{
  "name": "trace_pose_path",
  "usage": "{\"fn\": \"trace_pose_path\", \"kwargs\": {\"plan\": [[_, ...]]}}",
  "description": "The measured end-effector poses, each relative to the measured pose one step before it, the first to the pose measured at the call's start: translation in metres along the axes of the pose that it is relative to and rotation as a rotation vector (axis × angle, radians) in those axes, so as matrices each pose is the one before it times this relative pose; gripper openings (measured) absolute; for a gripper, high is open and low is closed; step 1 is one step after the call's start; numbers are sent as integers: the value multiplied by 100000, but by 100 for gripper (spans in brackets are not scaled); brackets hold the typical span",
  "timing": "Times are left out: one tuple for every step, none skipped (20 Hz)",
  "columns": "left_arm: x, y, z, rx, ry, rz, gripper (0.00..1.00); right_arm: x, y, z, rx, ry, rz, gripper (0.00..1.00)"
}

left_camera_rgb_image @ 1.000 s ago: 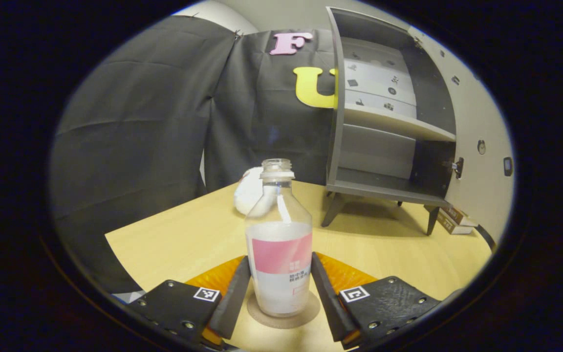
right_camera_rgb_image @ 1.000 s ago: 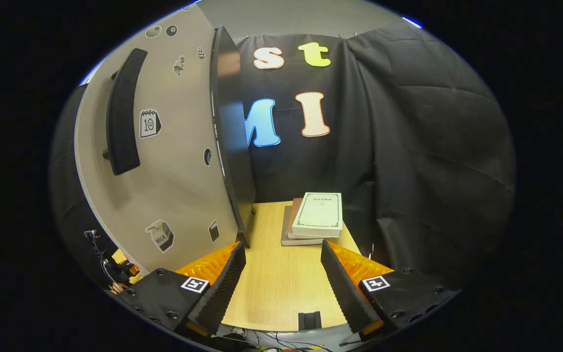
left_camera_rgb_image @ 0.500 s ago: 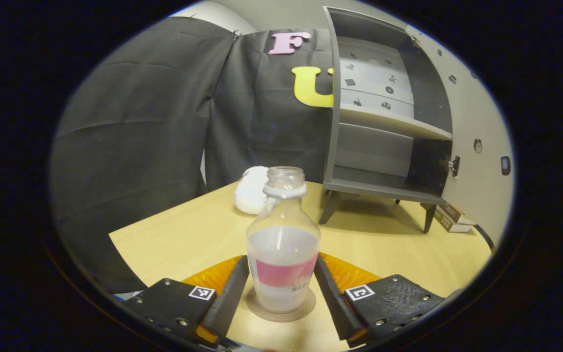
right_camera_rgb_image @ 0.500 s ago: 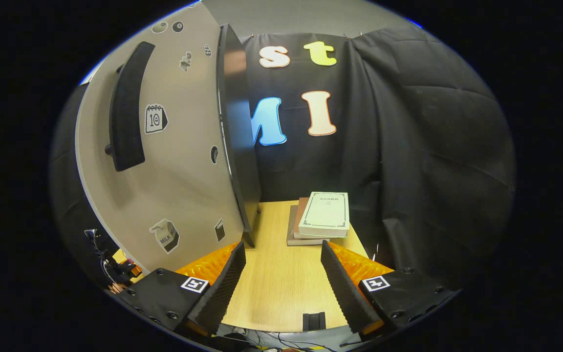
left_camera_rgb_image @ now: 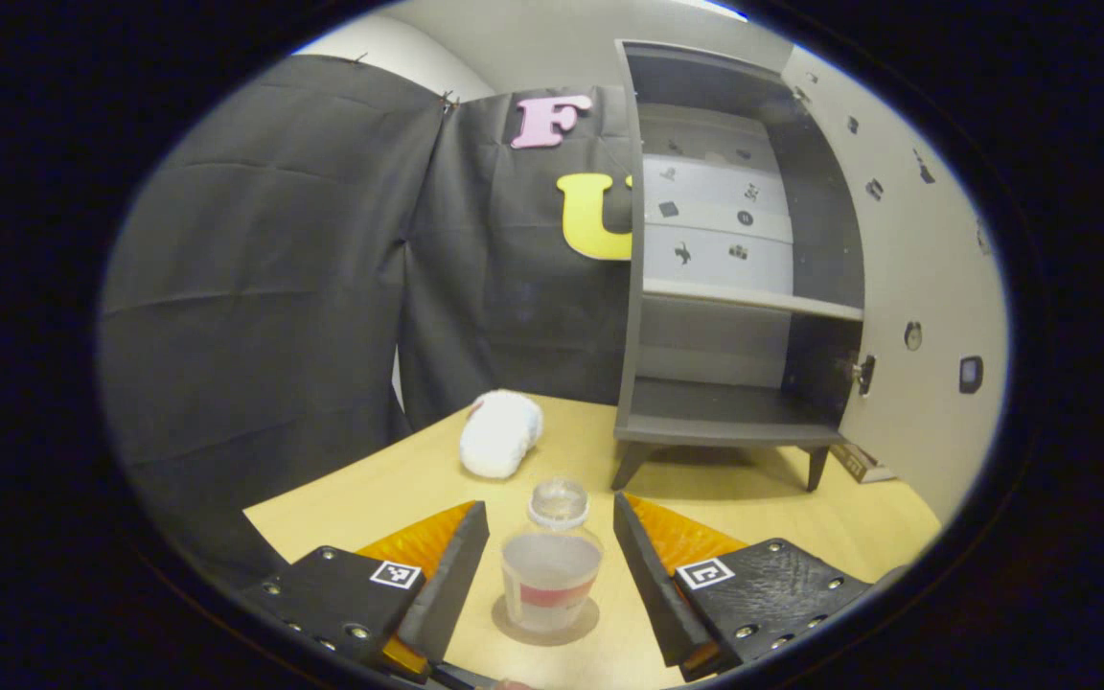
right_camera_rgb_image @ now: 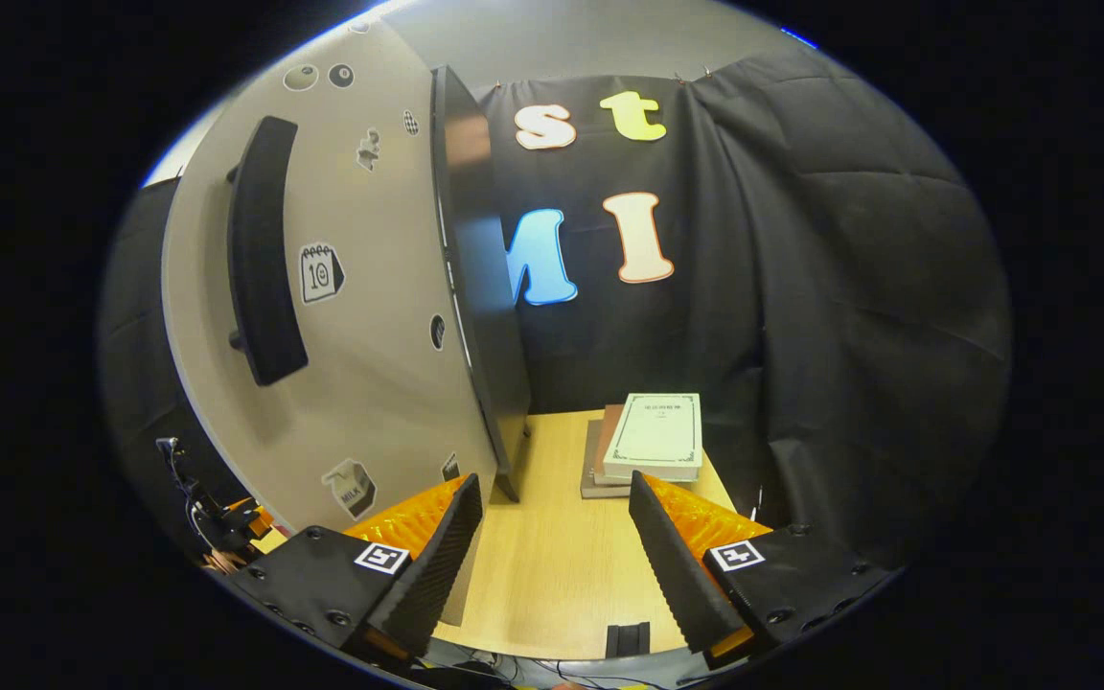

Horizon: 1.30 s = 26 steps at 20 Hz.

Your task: Open the cabinet door with the right hand, grasp the bottle in the cabinet with the left hand and place it on the coaster, then close the cabinet door with the right hand.

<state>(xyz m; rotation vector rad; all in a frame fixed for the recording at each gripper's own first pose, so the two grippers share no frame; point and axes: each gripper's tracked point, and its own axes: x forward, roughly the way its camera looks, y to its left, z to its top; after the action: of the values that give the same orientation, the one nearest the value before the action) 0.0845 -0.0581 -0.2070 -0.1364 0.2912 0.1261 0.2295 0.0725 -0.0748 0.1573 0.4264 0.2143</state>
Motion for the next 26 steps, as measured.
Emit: {"fn": "trace_pose_path", "kwargs": {"plan": [[-673,372,1835,413,-2478,938,80,75,319,563,720,-1058,1652,95],[-629,390,1778,761,-2271,673,80,106,356,596,682,-985,1879,98],[-520,377,1843,1194,-2012,652,83,97,484,646,384,-1192,2004,98],[-604,297,1647,1190,-2082,422,79,117,343,666,29,-1329,1471,98],[-409,235,1393,687,-1547,196,80,102,249,559,-10,-1423,955,92],[-658,230,1509,299,-1740,478,80,162,303,534,228,-1469,1018,92],[-375,215,1138,-103,-1355,68,79,186,495,388,304,-1055,1401,98],[-148,176,942,-195,-1448,397,81,149,479,273,152,-650,1483,98],[-127,149,1036,-254,-1572,32,81,246,453,177,-181,-503,1295,98],[85,109,609,-117,-639,-2,80,163,301,210,-554,-618,1063,93],[171,99,506,-75,-578,-231,79,167,417,195,-711,-706,733,92],[126,53,511,-97,-1141,-680,79,142,300,224,-572,-640,347,98],[346,102,483,-94,-1017,-660,81,101,-10,20,-1364,-204,-1362,98],[402,243,119,-69,-392,-511,81,108,390,34,-486,-263,148,97],[311,288,19,-137,86,-323,81,153,1212,-38,-321,353,2009,98],[335,232,-194,-256,-186,-459,81,112,1445,101,-772,53,3163,92],[269,269,53,-362,-286,-558,80,-147,731,153,-3652,230,112,92],[254,279,-66,-350,-111,-556,79,-14,70,327,-5581,-899,-1612,98],[365,234,-34,-406,72,-493,79,139,165,176,-4797,-280,-1253,95],[302,354,-207,-251,270,-432,79,233,239,119,-2729,-231,-442,89],[363,333,-3,-129,-132,-297,80,255,476,-146,-417,119,807,95],[403,338,112,-205,-479,-149,80,193,520,-127,1794,212,1420,95],[356,299,152,-459,-146,-219,81,183,632,-350,2715,132,1239,95],[397,104,-107,-554,-85,-381,80,205,413,-76,2757,-298,683,95],[140,298,110,-418,-146,-209,80,315,230,-22,2658,-325,868,96],[343,307,16,-258,-59,-154,79,160,241,-64,2531,-69,732,96]]}}
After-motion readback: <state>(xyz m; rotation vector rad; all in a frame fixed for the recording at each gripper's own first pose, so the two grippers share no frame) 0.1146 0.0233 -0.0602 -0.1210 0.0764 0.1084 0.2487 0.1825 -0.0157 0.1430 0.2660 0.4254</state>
